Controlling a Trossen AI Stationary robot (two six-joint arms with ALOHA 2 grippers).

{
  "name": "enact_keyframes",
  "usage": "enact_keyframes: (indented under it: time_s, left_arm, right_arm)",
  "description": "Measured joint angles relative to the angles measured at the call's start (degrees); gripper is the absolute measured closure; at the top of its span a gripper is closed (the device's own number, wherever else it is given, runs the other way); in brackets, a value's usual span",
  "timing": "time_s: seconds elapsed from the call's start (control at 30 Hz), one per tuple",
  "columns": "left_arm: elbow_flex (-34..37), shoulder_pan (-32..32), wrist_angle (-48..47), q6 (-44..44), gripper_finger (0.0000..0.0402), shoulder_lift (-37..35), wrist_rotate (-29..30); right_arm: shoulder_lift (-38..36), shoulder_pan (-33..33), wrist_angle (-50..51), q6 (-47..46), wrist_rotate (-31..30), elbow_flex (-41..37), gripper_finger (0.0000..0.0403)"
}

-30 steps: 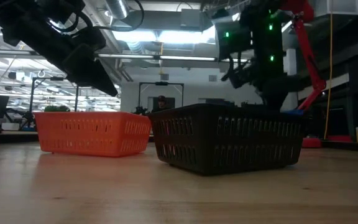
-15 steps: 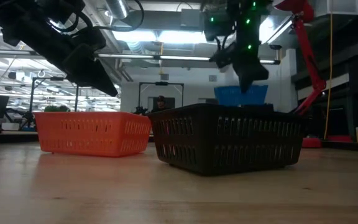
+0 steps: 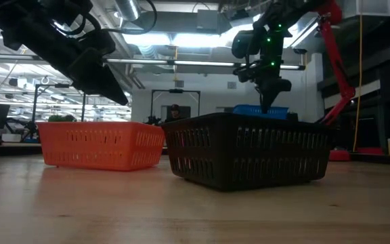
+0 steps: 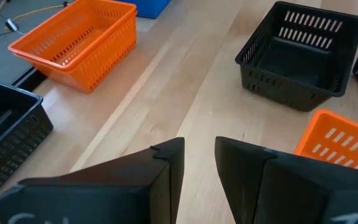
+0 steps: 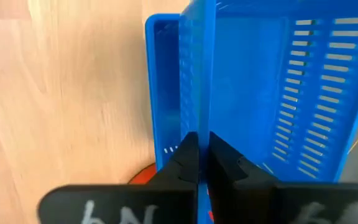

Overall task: Stack baskets by color
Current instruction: Stack the left blue basket on top of the top blue basket

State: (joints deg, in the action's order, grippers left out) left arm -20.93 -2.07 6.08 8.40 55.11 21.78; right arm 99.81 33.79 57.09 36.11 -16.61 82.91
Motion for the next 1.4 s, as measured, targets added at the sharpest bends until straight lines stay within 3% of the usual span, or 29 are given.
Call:
enact_keyframes:
  time_s: [1.07,1.4]
  left_arm:
    - [0.0,0.01,-0.02,0.0,0.0319,0.0,0.01]
    - [0.02,0.0,-0.02,0.02,0.0319,0.0,0.0]
  right_arm:
    - [0.0,2.21,2.0,-1.62,1.15,-0.04,0.0378]
    - [0.0,2.87,-0.35,-1.48,1.69,-0.04,0.0281]
